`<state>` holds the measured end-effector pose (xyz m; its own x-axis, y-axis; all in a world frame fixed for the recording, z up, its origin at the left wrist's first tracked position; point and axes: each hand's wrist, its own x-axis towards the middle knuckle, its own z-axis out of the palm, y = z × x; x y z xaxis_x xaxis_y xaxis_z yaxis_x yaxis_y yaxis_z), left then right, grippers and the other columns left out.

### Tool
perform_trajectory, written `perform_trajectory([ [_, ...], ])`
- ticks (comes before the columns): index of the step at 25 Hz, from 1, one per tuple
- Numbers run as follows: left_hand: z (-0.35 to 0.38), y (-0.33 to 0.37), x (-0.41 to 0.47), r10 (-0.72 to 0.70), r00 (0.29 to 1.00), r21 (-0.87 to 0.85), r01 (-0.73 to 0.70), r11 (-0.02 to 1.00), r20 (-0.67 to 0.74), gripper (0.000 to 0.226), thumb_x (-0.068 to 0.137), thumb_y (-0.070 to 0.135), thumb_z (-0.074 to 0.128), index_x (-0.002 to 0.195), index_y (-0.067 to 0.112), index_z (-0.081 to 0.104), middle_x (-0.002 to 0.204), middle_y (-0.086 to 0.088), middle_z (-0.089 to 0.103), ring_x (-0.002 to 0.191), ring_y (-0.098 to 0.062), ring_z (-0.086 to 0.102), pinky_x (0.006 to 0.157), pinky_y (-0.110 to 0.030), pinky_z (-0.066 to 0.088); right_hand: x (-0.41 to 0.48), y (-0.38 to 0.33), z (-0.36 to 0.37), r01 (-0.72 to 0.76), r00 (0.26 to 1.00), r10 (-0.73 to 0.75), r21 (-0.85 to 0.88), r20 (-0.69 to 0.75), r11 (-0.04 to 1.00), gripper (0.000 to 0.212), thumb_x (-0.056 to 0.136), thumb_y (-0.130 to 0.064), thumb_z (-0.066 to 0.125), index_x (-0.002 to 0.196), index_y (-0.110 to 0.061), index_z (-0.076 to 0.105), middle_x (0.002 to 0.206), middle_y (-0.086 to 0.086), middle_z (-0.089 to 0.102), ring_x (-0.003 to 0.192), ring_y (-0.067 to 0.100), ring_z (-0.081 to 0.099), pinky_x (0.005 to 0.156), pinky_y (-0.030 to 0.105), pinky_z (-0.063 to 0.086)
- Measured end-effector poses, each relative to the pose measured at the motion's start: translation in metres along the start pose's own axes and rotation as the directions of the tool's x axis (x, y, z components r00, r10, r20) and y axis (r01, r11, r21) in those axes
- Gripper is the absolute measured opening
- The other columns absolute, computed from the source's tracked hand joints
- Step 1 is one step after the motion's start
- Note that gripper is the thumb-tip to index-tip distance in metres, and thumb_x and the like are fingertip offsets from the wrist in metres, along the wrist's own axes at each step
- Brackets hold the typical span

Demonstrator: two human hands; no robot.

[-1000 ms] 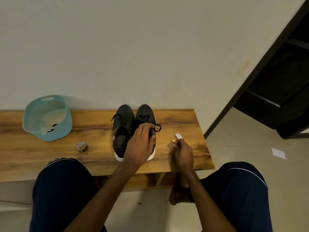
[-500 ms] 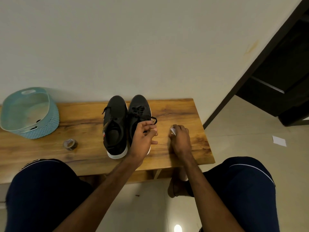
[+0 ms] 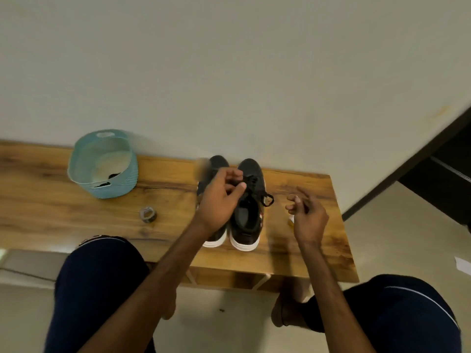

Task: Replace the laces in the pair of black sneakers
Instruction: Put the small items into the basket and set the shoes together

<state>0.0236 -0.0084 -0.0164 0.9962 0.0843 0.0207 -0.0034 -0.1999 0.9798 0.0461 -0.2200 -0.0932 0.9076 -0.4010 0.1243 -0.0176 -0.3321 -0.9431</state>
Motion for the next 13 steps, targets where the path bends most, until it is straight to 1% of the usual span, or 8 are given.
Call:
perform_trajectory([
  [2, -0.068, 0.004, 0.014, 0.163, 0.976, 0.386, -0.097, 0.917, -0.141, 0.021, 0.095, 0.025, 0.061, 0.114, 0.019, 0.056, 0.109, 0.005, 0.062, 0.091, -0.013, 0.061, 0.078, -0.031, 0.049, -0.011, -0.052, 0.024, 0.101, 0.974, -0.121, 0.112, 0.191, 0.989, 0.019, 0.098, -0.005, 0.058, 0.113, -0.012, 0.067, 0.084, -0.002, 0.075, 0.073, 0.014, 0.071, 0.070, 0.028, 0.059],
  [3, -0.103, 0.001, 0.016, 0.187, 0.964, 0.544, -0.054, 0.837, -0.191, 0.023, 0.095, 0.027, 0.061, 0.116, 0.018, 0.056, 0.114, 0.003, 0.061, 0.097, -0.017, 0.059, 0.082, -0.034, 0.049, -0.018, -0.074, 0.042, 0.122, 0.944, -0.155, 0.131, 0.291, 0.984, 0.014, 0.097, -0.006, 0.059, 0.106, -0.012, 0.069, 0.080, -0.002, 0.074, 0.072, 0.015, 0.071, 0.070, 0.029, 0.059],
  [4, -0.141, -0.006, 0.015, 0.149, 0.961, 0.665, 0.045, 0.745, -0.232, 0.027, 0.095, 0.028, 0.060, 0.120, 0.016, 0.055, 0.120, -0.002, 0.058, 0.106, -0.023, 0.056, 0.086, -0.039, 0.048, -0.025, -0.096, 0.068, 0.161, 0.903, -0.194, 0.117, 0.384, 0.980, 0.011, 0.097, -0.009, 0.061, 0.101, -0.013, 0.070, 0.078, -0.003, 0.073, 0.071, 0.012, 0.071, 0.071, 0.028, 0.059],
  [5, -0.173, -0.015, 0.012, 0.049, 0.963, 0.744, 0.172, 0.645, -0.266, 0.033, 0.096, 0.030, 0.059, 0.124, 0.014, 0.053, 0.128, -0.007, 0.054, 0.114, -0.028, 0.051, 0.091, -0.044, 0.047, -0.032, -0.114, 0.096, 0.240, 0.852, -0.249, 0.079, 0.461, 0.968, 0.010, 0.096, -0.011, 0.062, 0.099, -0.014, 0.071, 0.077, -0.005, 0.073, 0.071, 0.009, 0.070, 0.072, 0.027, 0.058],
  [7, -0.212, -0.029, 0.000, -0.187, 0.920, 0.788, 0.391, 0.476, -0.344, 0.047, 0.096, 0.035, 0.058, 0.134, 0.011, 0.045, 0.143, -0.012, 0.042, 0.127, -0.034, 0.040, 0.097, -0.050, 0.045, -0.041, -0.142, 0.161, 0.408, 0.718, -0.353, 0.049, 0.599, 0.912, 0.011, 0.094, -0.010, 0.063, 0.098, -0.013, 0.073, 0.081, -0.006, 0.074, 0.073, 0.005, 0.069, 0.076, 0.027, 0.058],
  [9, -0.220, -0.037, -0.005, -0.294, 0.877, 0.775, 0.476, 0.416, -0.381, 0.057, 0.096, 0.040, 0.057, 0.142, 0.012, 0.036, 0.153, -0.011, 0.030, 0.136, -0.034, 0.033, 0.101, -0.049, 0.042, -0.044, -0.163, 0.239, 0.501, 0.598, -0.395, 0.060, 0.697, 0.864, 0.016, 0.093, -0.004, 0.061, 0.100, -0.009, 0.074, 0.089, 0.002, 0.075, 0.080, 0.012, 0.070, 0.080, 0.031, 0.057],
  [11, -0.212, -0.040, -0.005, -0.308, 0.887, 0.795, 0.450, 0.406, -0.345, 0.059, 0.097, 0.043, 0.053, 0.144, 0.013, 0.034, 0.152, -0.010, 0.032, 0.137, -0.030, 0.034, 0.099, -0.043, 0.042, -0.046, -0.179, 0.318, 0.567, 0.499, -0.362, 0.019, 0.787, 0.824, 0.022, 0.092, 0.001, 0.058, 0.103, -0.008, 0.074, 0.099, 0.007, 0.075, 0.090, 0.021, 0.069, 0.087, 0.036, 0.055],
  [13, -0.210, -0.034, -0.007, -0.290, 0.920, 0.831, 0.371, 0.414, -0.265, 0.045, 0.098, 0.042, 0.051, 0.132, 0.013, 0.043, 0.136, -0.010, 0.051, 0.124, -0.027, 0.050, 0.087, -0.035, 0.044, -0.048, -0.187, 0.383, 0.637, 0.396, -0.249, -0.069, 0.884, 0.768, 0.027, 0.090, 0.003, 0.056, 0.104, -0.010, 0.074, 0.102, 0.007, 0.074, 0.094, 0.023, 0.068, 0.088, 0.039, 0.056],
])
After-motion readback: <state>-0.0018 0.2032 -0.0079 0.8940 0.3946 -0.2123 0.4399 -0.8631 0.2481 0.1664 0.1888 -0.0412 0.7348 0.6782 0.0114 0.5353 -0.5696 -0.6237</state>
